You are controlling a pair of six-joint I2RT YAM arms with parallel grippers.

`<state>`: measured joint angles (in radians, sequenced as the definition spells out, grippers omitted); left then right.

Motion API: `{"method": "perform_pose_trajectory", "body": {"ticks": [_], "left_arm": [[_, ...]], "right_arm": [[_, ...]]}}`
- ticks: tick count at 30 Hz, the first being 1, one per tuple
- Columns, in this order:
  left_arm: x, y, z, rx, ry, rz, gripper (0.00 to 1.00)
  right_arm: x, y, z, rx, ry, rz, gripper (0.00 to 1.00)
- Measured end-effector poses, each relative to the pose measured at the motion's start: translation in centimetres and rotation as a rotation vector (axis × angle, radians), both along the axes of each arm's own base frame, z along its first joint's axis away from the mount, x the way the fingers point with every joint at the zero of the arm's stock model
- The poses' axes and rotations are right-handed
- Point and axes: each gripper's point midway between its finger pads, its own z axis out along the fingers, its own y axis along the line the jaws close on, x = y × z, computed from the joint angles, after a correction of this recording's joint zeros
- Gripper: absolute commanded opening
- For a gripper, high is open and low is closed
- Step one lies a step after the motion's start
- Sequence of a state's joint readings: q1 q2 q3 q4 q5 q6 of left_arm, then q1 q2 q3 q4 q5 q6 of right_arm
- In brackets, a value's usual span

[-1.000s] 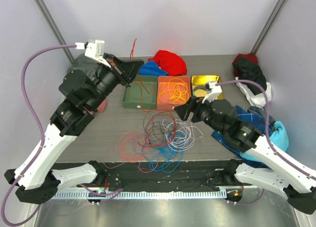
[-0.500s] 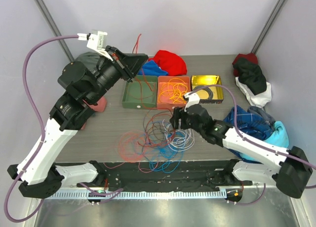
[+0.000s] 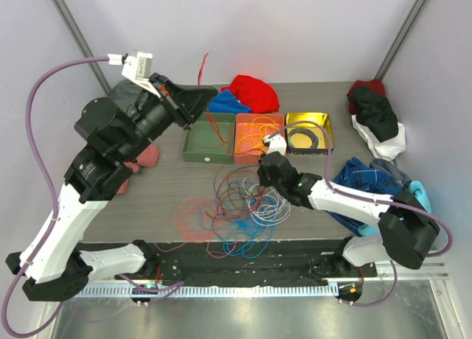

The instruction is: Untangle the cables

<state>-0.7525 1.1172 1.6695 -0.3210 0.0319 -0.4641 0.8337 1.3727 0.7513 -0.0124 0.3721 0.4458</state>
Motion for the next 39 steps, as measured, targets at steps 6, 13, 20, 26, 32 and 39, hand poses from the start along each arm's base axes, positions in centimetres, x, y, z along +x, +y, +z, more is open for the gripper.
{"method": "perform_pose_trajectory", "body": {"ticks": [6,13,20,26,32,39], "left_arm": [[-2.5,1.7,-1.0,-0.013,-0.016,-0.028,0.0],[-5.1,1.1,-7.8,-0.011,-0.007,-0.152,0.0],[-4.6,-1.1,-12.6,0.004,0.088,-0.226,0.0],[-4.6,-1.9,-14.0,-0.016,0.114,-0.262,0.04],[-4.2,-2.8,-14.8,-0.035,0.118,-0.281,0.16],[-3.3,-3.9,-17.5,-0.015,0.17,-0.286,0.17]], "right_arm": [[1.4,-0.4,7.8,0.051,-0.118,-0.061,0.01],[1.8,-0.5,24.3,0.233,-0.318,-0.065,0.01],[0.8,0.3,30.2,0.308,-0.344,0.002,0.01],[0.2,2.1,28.5,0.311,-0.263,0.076,0.01],[-0.9,3.4,28.8,0.367,-0.216,0.142,0.01],[-2.2,4.4,31.6,0.465,-0.207,0.206,0.01]]}}
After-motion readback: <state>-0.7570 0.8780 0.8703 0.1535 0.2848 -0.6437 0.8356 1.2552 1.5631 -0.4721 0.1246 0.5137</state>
